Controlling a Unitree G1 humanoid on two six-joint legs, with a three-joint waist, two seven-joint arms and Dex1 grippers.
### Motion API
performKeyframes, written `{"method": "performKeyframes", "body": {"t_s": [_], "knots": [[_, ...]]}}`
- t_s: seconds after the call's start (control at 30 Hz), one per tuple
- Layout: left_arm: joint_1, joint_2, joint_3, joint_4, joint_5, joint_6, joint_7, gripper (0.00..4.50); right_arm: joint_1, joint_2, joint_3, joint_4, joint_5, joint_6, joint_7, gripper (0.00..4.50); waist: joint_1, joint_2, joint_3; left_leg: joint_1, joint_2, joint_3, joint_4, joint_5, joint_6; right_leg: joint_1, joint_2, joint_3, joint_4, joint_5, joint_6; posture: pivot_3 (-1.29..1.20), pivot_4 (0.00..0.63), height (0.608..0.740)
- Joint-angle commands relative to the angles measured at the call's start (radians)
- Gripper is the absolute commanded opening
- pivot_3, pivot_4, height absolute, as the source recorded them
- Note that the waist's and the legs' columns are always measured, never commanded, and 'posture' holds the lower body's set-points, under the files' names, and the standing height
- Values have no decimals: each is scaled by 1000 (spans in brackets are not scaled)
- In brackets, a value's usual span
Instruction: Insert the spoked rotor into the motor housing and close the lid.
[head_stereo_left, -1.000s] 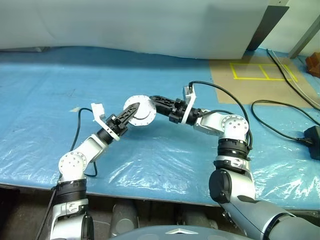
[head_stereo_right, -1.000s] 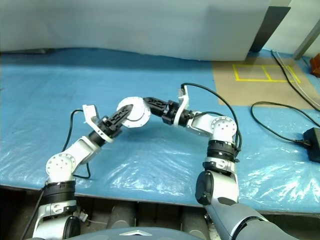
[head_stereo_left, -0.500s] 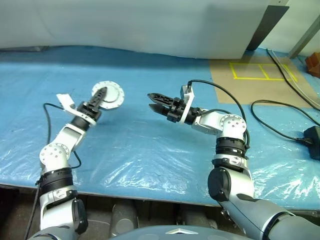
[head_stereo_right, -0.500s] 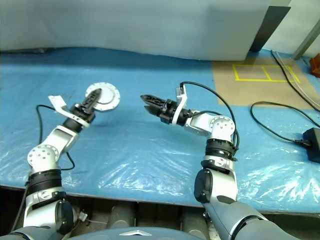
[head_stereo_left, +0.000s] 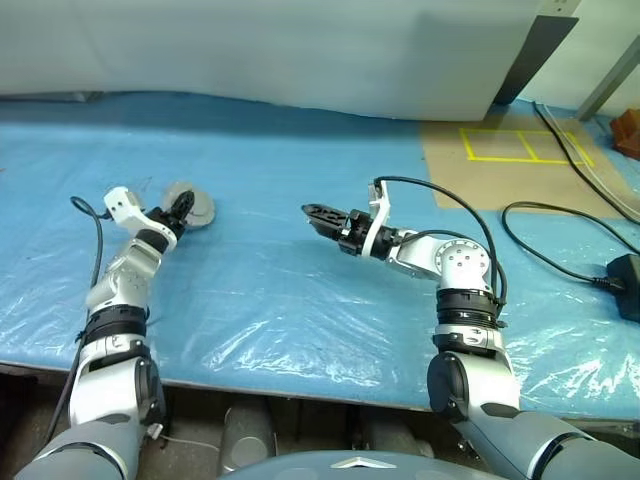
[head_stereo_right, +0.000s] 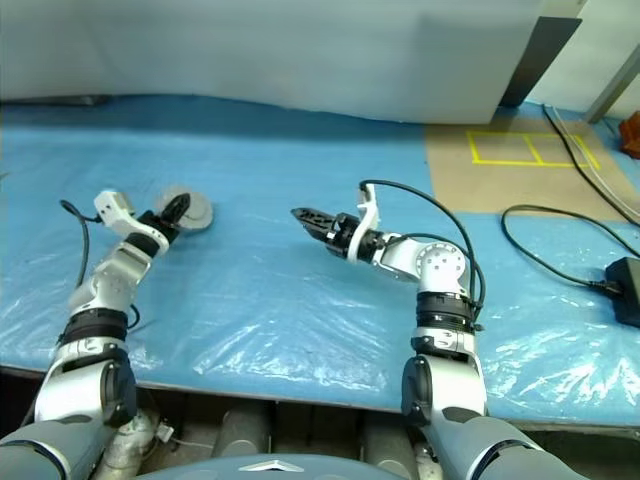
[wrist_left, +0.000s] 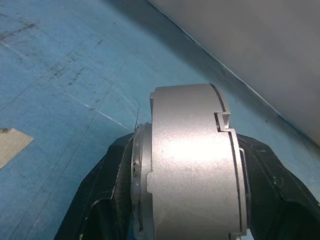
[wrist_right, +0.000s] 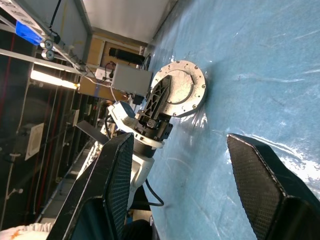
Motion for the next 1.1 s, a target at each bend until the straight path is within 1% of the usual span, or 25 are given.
{"method": "performKeyframes", "body": {"t_s": [0.03,0.07,0.17,0.3,0.43,0.57,0.67,0.7,0.77,0.87,0.93,1.0,1.1], "knots": [[-11,28,25,67,14,-12,-57,2894,-6,-8,16,-27,-5,-16,23,3112,-1,0,0,1,0,0,0,0,0,1,0,0,0,0,0,0,150,740],[-9,34,35,61,8,-9,-65,3175,-2,-8,18,-31,-5,-15,25,3124,-2,0,0,1,0,0,0,0,0,1,0,0,0,0,0,0,150,740],[-22,89,54,127,63,-53,25,4000,7,-7,26,-33,-5,-14,36,3124,-6,0,0,1,0,0,0,0,0,1,0,0,0,0,0,0,150,740],[-21,163,100,214,93,-135,98,4000,13,-4,39,-29,-7,-20,49,3124,-15,0,0,2,1,0,-1,0,0,1,1,0,-1,0,0,0,150,740],[-6,264,143,310,134,-253,183,4000,15,-7,59,-12,-22,-31,72,3124,-11,0,0,1,0,0,-2,0,0,1,1,0,-2,0,0,0,150,740],[4,315,155,338,152,-306,160,4000,11,-5,70,-1,-36,-41,87,3124,2,-1,0,0,1,0,-3,0,0,1,0,-1,-3,0,0,0,150,740],[5,334,156,287,142,-313,96,4000,10,-14,77,-10,-42,-46,102,3124,6,-2,1,0,0,0,-2,0,0,1,-1,-1,-3,0,0,0,150,740],[4,331,153,241,129,-294,63,4000,15,-24,86,-24,-51,-56,114,3124,6,-2,1,0,0,0,-2,0,0,1,-1,-2,-2,0,0,0,150,740],[30,300,113,55,90,-211,-31,4000,32,-45,99,-71,-74,-97,133,3124,7,-4,2,0,1,0,-2,0,0,1,-1,-2,-2,0,0,0,150,740],[135,235,13,-349,-27,5,-138,4000,79,-73,111,-176,-122,-225,162,3124,9,-4,2,-2,1,0,-1,0,0,0,-2,-4,-2,0,0,0,150,740],[190,216,-38,-535,-86,125,-168,4000,109,-99,132,-227,-149,-277,195,3124,6,-3,3,-4,0,0,-1,0,0,0,-3,-5,-3,0,0,0,150,740],[222,194,-86,-642,-97,177,-183,4000,136,-126,155,-267,-184,-329,219,3124,-1,-3,3,-4,1,1,-2,0,0,-2,-2,-4,-3,0,-1,0,150,740],[247,142,-175,-722,-63,213,-174,4000,164,-158,169,-287,-246,-411,214,3124,-16,-2,3,-2,2,1,-2,0,0,-2,1,-3,-2,0,-1,0,150,740]]}}
